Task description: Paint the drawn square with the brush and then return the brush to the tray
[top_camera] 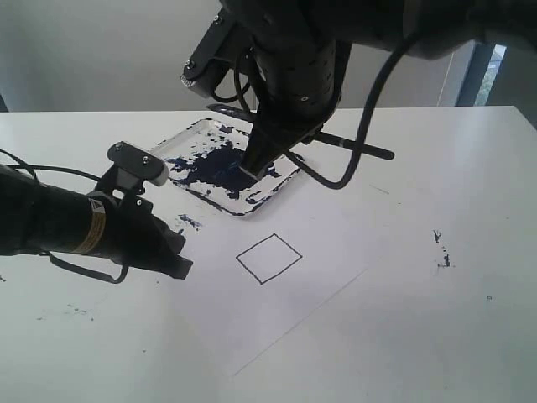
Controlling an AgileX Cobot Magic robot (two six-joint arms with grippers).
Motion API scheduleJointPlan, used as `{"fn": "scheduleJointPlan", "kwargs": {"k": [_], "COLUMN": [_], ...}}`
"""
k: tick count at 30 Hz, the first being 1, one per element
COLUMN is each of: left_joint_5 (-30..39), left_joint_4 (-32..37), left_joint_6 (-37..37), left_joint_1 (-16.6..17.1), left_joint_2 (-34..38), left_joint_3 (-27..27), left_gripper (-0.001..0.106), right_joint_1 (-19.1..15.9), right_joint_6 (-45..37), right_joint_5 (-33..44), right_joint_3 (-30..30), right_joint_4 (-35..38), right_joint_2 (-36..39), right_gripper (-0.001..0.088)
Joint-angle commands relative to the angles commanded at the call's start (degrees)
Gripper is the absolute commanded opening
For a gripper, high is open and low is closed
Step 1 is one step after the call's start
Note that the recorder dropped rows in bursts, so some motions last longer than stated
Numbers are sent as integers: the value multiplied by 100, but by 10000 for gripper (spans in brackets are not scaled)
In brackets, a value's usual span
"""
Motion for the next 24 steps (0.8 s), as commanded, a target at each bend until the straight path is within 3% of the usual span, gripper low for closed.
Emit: {"fn": "scheduleJointPlan", "kwargs": {"k": [17,21,24], "left_joint_5": [-198,-781,-1927], "left_joint_4": [0,0,0], "left_joint_6": [0,0,0], "left_joint_1": [0,0,0], "left_joint_2": [0,0,0], "left_joint_3": [0,0,0], "left_gripper": [0,0,0], "right_joint_1": [-3,-3,-3], "right_joint_6": [-30,-30,-30], "right_joint_5": [0,0,0], "right_joint_3": [0,0,0], "right_joint_4": [232,232,232], "right_joint_2": [0,0,0], "right_gripper": [0,0,0]}}
